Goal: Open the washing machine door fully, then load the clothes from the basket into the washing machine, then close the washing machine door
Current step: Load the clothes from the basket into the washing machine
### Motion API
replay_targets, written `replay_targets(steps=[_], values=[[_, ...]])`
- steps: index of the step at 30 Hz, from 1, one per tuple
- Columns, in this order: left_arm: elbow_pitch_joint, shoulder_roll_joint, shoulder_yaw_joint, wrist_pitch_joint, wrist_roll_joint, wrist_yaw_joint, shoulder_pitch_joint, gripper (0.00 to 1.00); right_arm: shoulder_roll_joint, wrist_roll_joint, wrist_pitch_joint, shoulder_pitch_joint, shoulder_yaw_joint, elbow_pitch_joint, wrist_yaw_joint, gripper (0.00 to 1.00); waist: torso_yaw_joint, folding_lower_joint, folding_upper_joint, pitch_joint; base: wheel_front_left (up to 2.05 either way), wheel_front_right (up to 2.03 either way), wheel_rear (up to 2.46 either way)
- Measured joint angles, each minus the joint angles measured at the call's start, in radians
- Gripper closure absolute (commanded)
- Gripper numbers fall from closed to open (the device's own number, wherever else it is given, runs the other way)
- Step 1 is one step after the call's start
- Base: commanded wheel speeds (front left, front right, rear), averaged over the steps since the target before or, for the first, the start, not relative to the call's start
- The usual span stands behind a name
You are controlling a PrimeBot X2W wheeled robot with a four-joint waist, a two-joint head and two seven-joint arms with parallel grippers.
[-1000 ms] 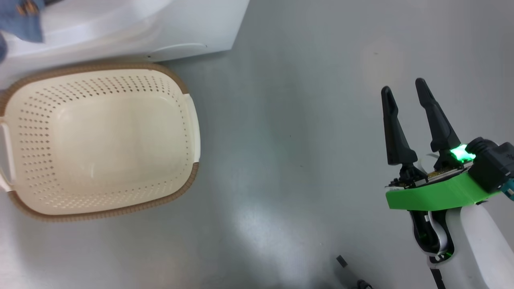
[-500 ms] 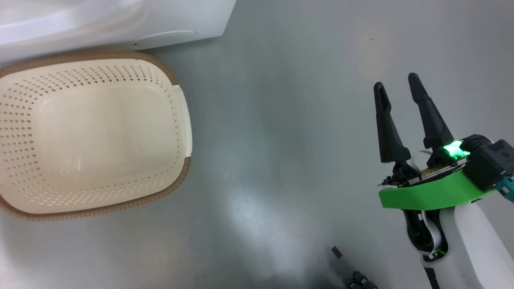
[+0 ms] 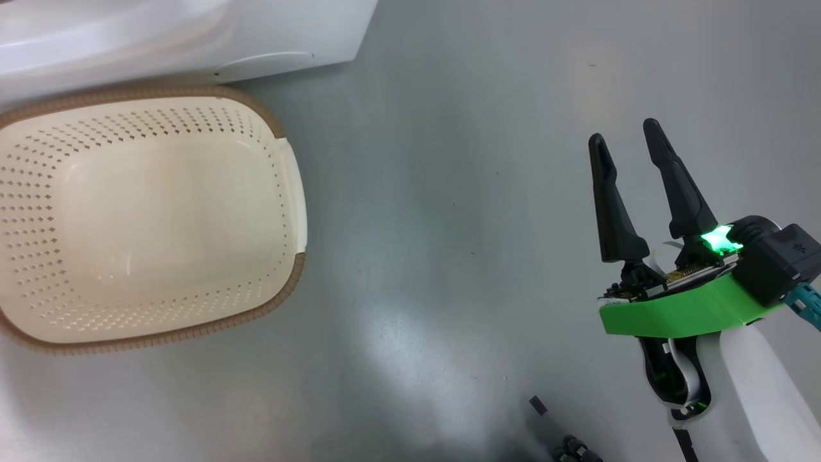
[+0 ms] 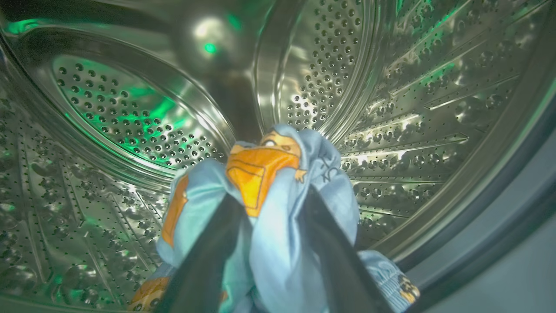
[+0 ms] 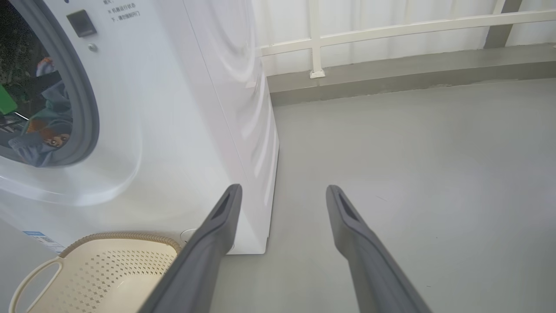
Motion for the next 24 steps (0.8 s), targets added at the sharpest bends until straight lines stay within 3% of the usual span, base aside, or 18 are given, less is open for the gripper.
replay_targets(steps=[24], values=[[0.123, 0.006, -0.120, 0.002, -0.108, 0.000, -0.026, 0.00, 0.002, 0.000, 0.000, 0.000, -0.005, 0.000, 0.000, 0.00, 0.028, 0.0000, 0.0000, -0.016, 0.00, 0.00, 0.00]])
